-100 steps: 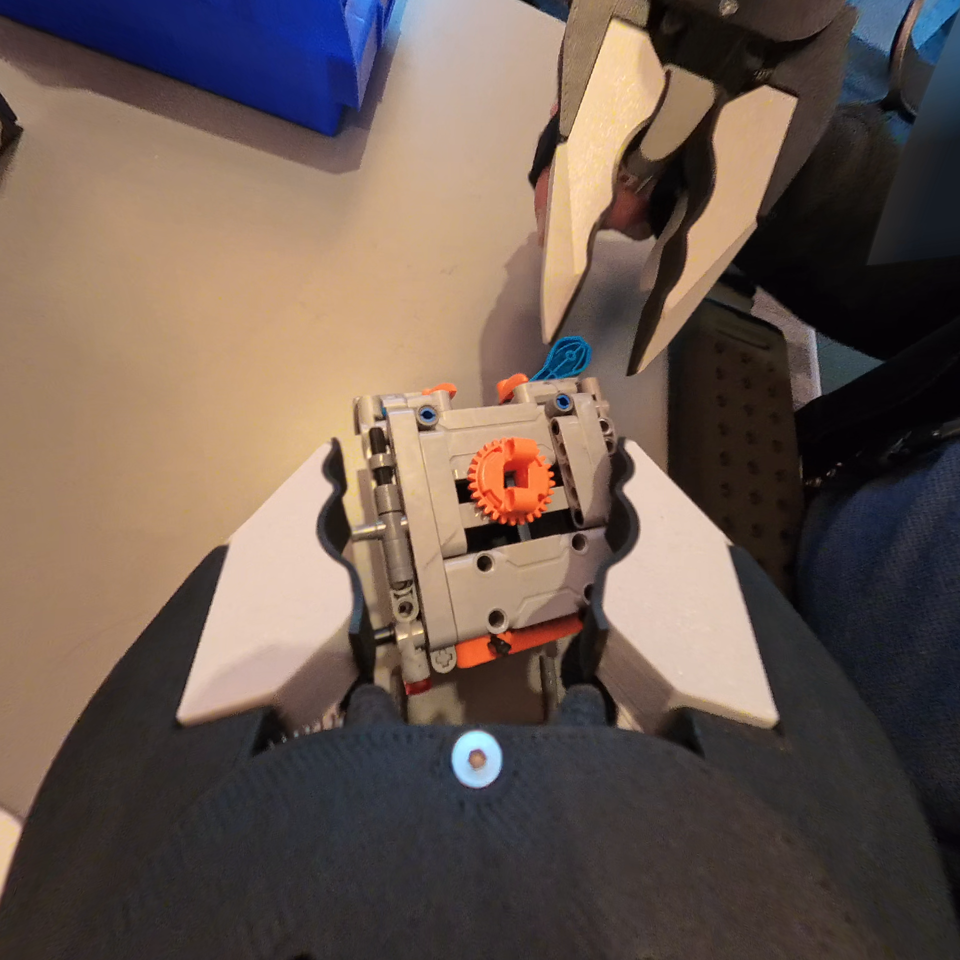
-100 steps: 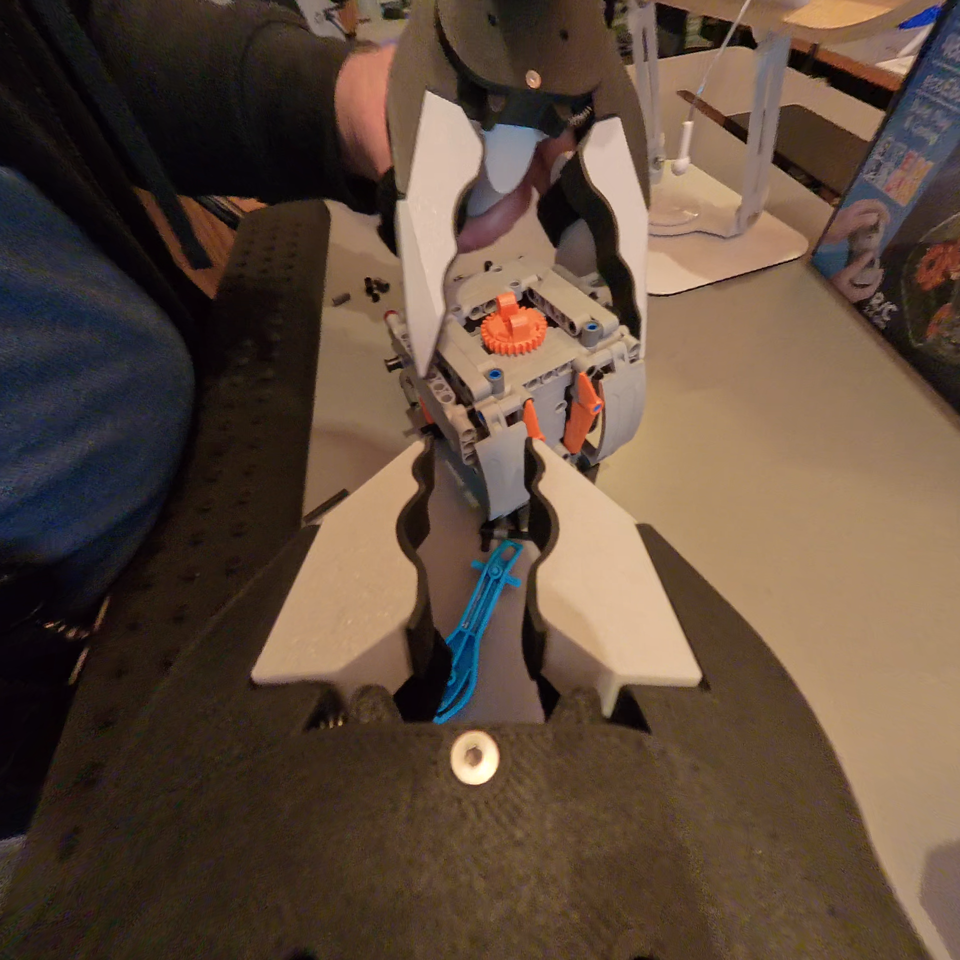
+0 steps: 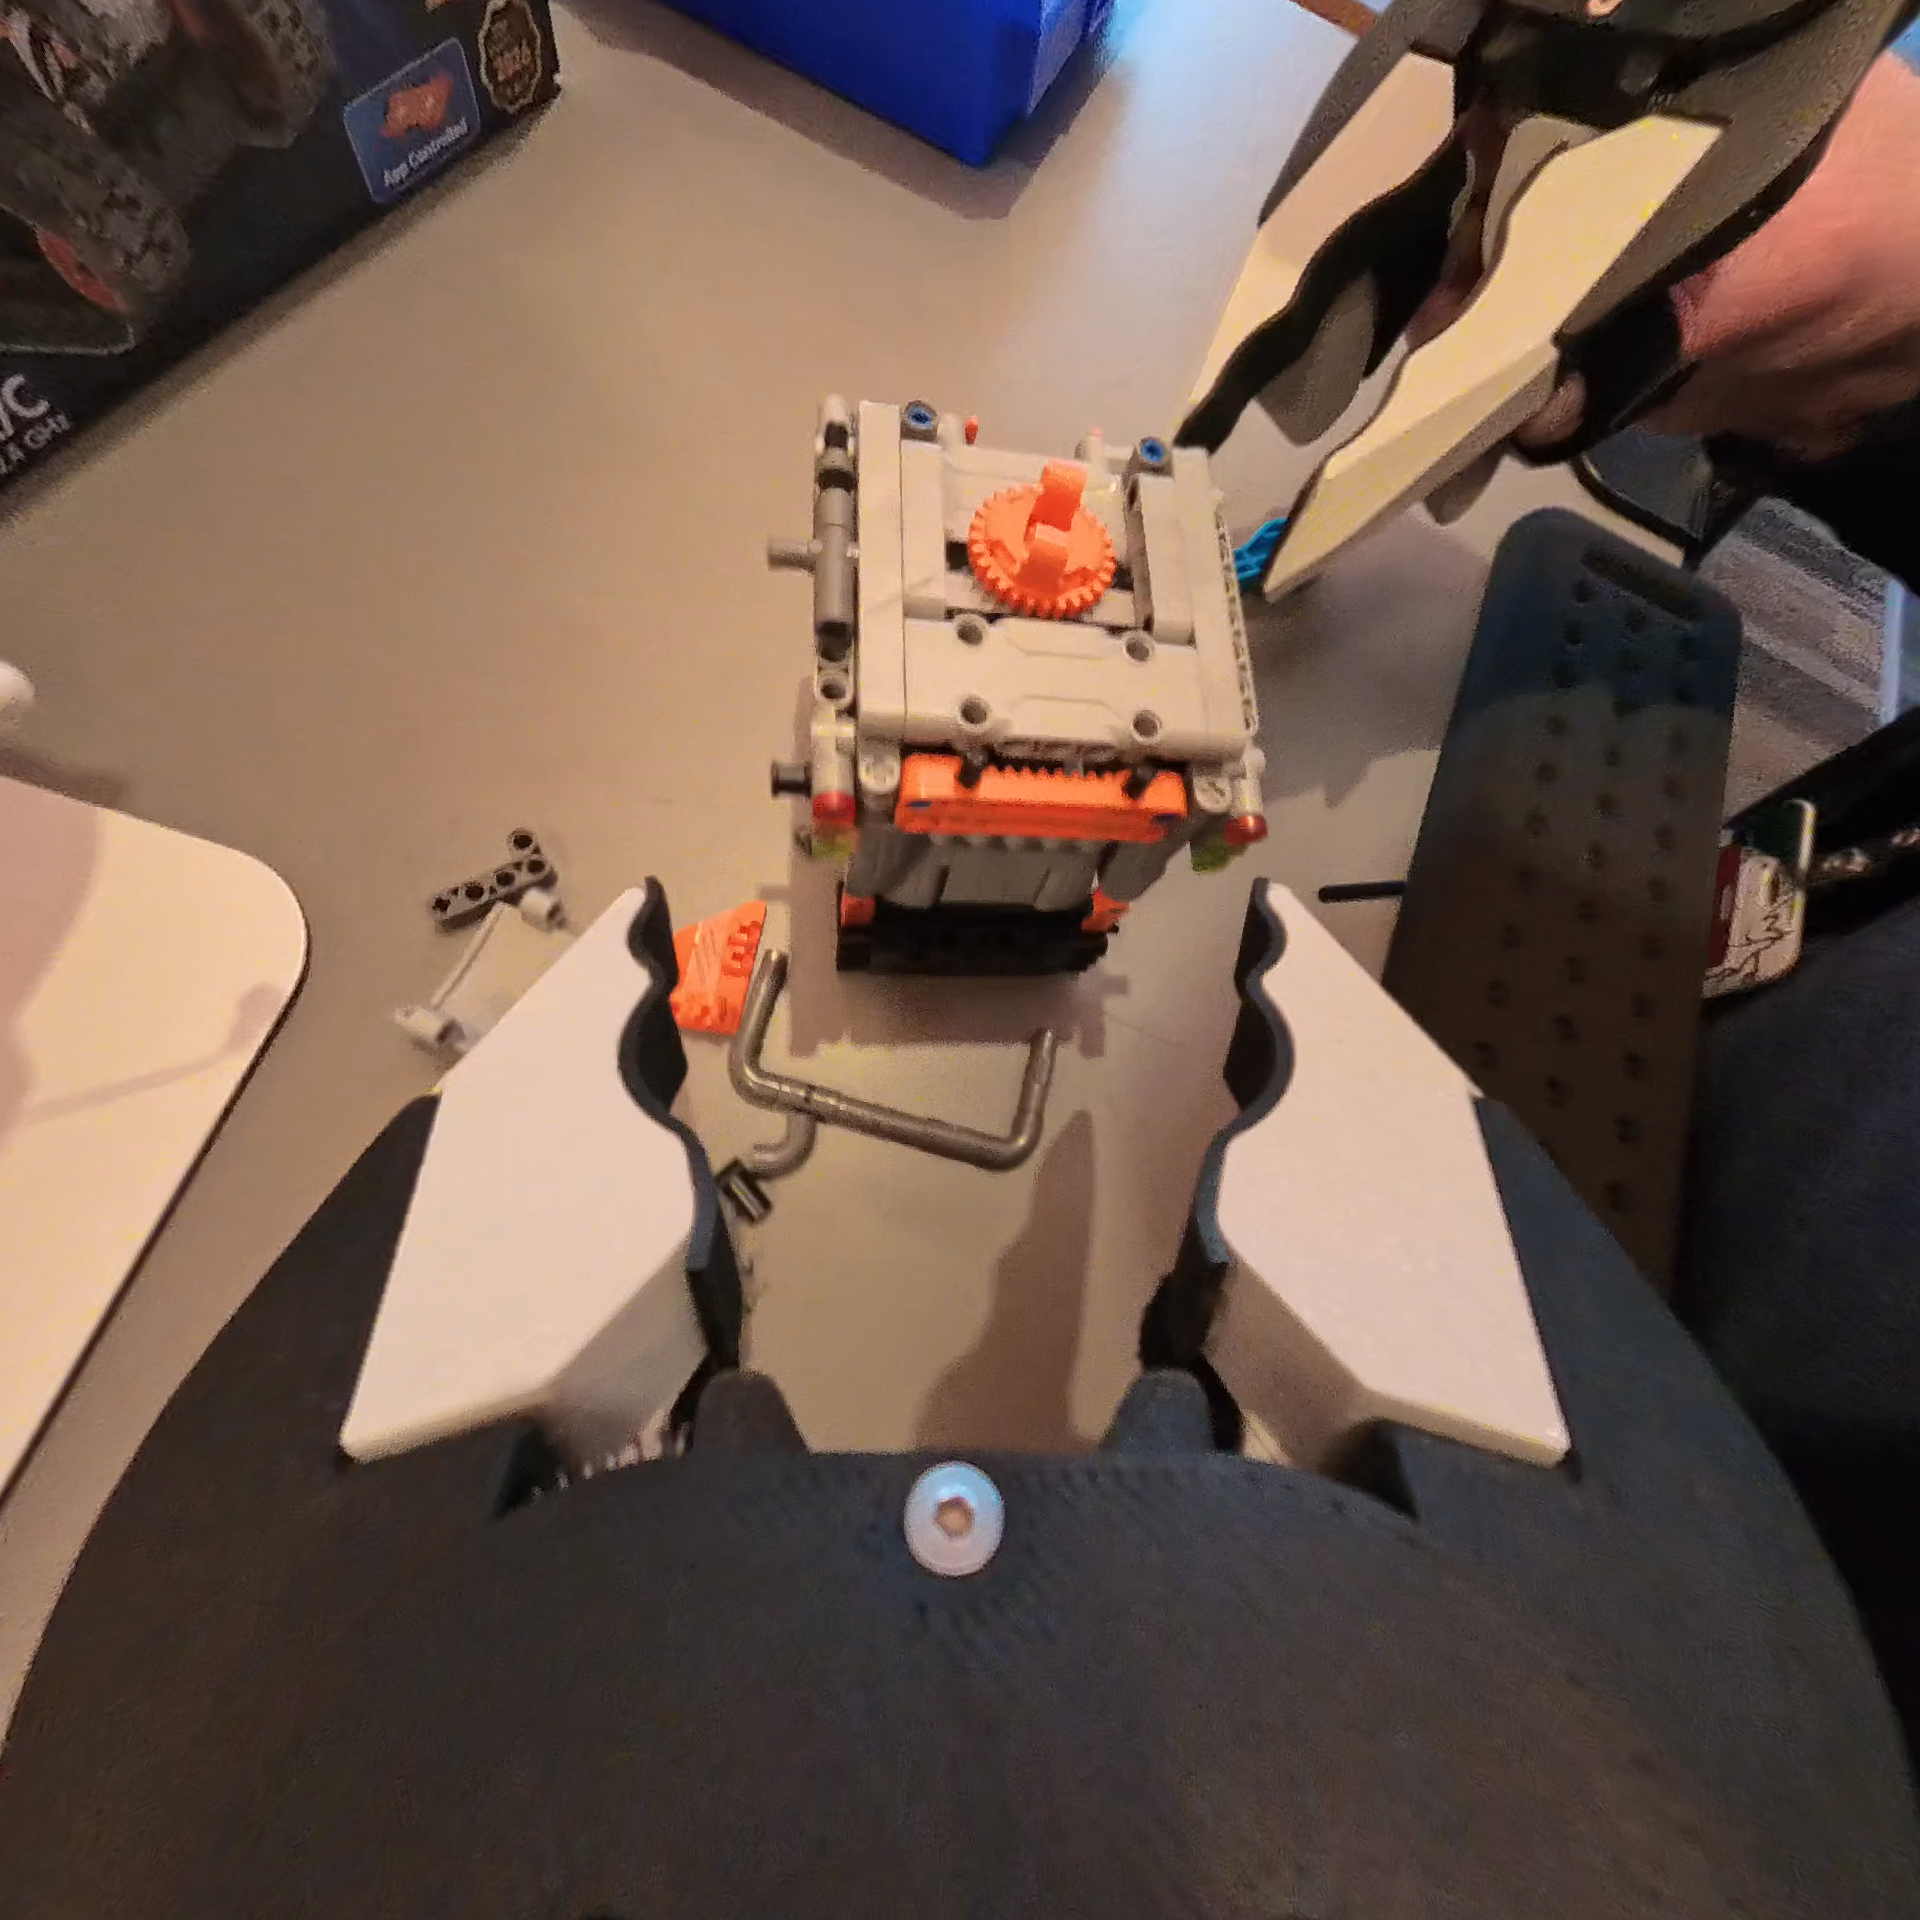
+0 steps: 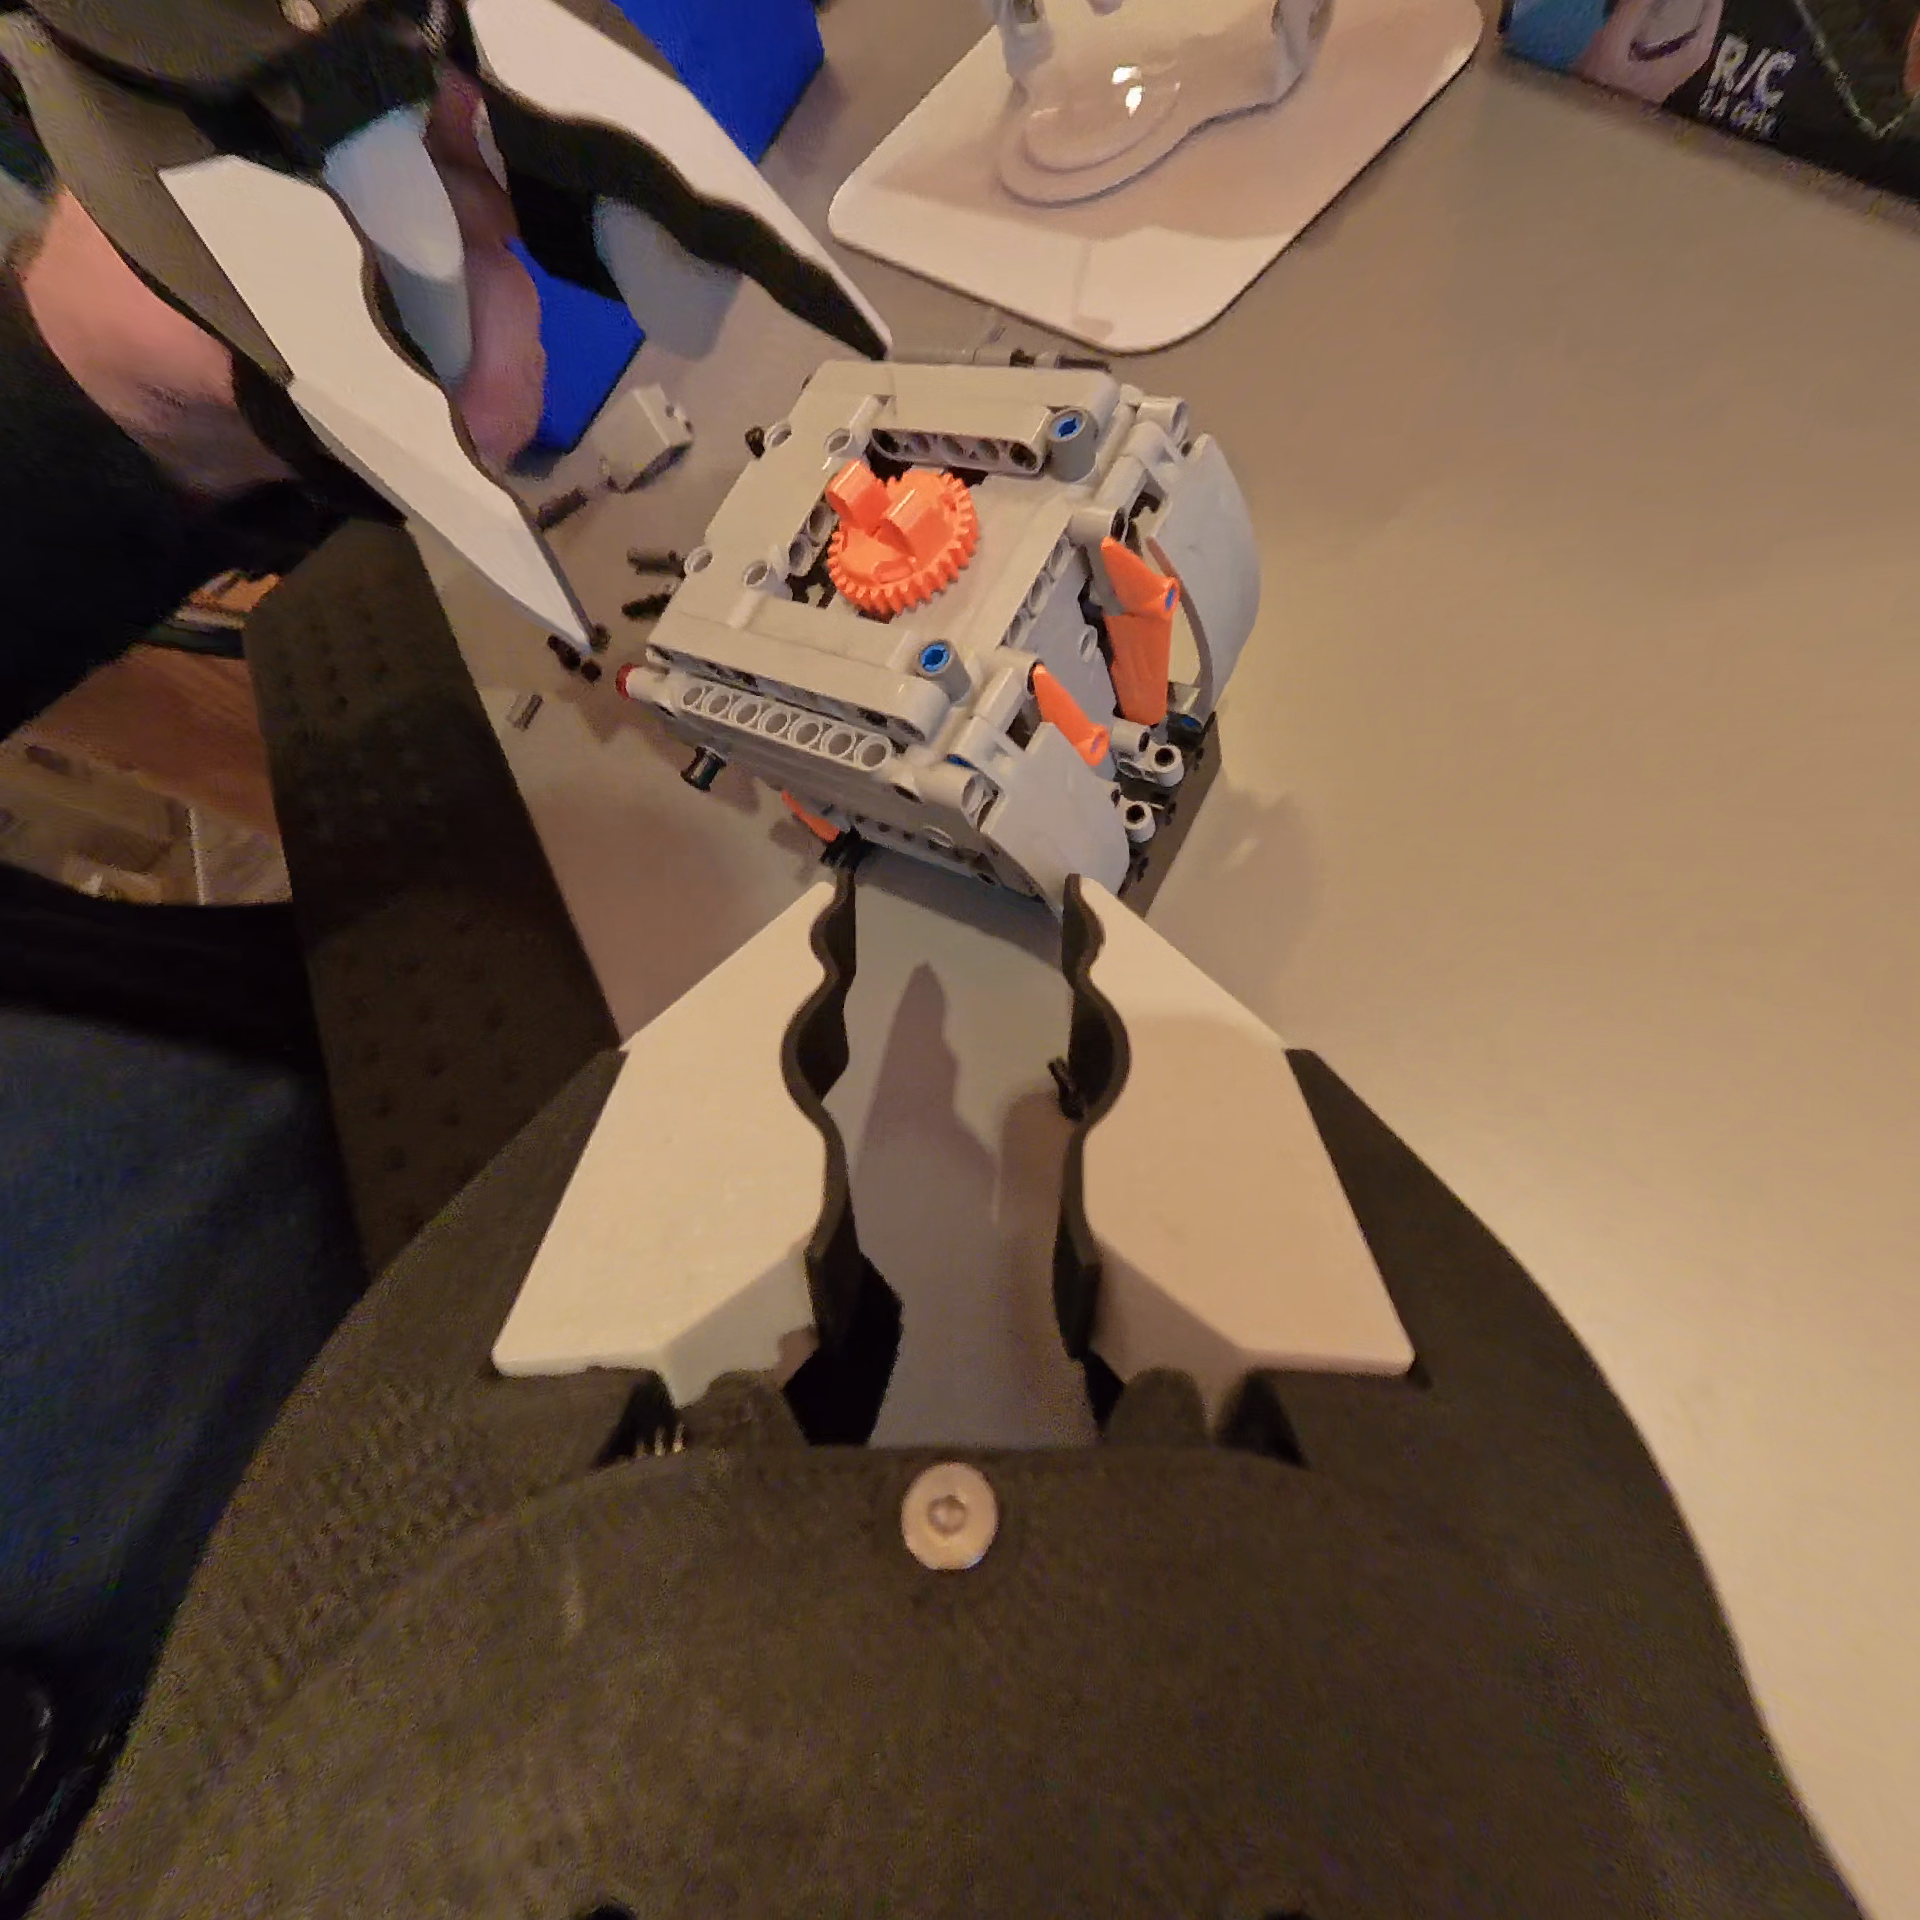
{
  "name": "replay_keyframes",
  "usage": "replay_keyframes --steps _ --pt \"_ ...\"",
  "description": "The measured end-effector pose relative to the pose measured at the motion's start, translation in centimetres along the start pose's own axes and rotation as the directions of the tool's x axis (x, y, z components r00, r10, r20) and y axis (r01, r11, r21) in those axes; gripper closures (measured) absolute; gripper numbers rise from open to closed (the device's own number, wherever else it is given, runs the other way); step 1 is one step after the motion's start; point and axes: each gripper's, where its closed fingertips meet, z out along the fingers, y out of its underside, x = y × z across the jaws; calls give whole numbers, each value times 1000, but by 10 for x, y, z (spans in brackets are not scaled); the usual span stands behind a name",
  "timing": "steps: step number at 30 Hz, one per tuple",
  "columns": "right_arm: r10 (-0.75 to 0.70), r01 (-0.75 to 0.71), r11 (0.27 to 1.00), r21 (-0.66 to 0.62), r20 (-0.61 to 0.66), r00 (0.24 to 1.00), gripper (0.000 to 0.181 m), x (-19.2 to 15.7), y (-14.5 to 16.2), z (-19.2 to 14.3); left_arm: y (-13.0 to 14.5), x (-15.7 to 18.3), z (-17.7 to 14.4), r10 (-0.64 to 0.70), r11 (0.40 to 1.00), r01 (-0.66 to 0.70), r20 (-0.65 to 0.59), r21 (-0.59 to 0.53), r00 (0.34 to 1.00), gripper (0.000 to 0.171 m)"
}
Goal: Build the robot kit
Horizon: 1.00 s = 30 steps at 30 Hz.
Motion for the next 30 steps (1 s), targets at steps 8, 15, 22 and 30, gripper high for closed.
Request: replay_keyframes --steps 8,15,22,30 --pt "34 -32 998 54 -26 999 156 27 -13 9 -2 14 16 8 999 -7 -34 33 999 74" --pt "63 -60 998 36 -89 994 162 61 -21 3 4 62 25 7 999 -3 -89 40 996 81" --pt "118 -115 991 68 -42 992 155 58 -31 -12 -8 46 16 -95 973 108 -73 202 993 86" --pt "184 -185 980 75 16 983 151 49 -33 -11 -33 47 28 -13 962 19 -21 273 1000 86"
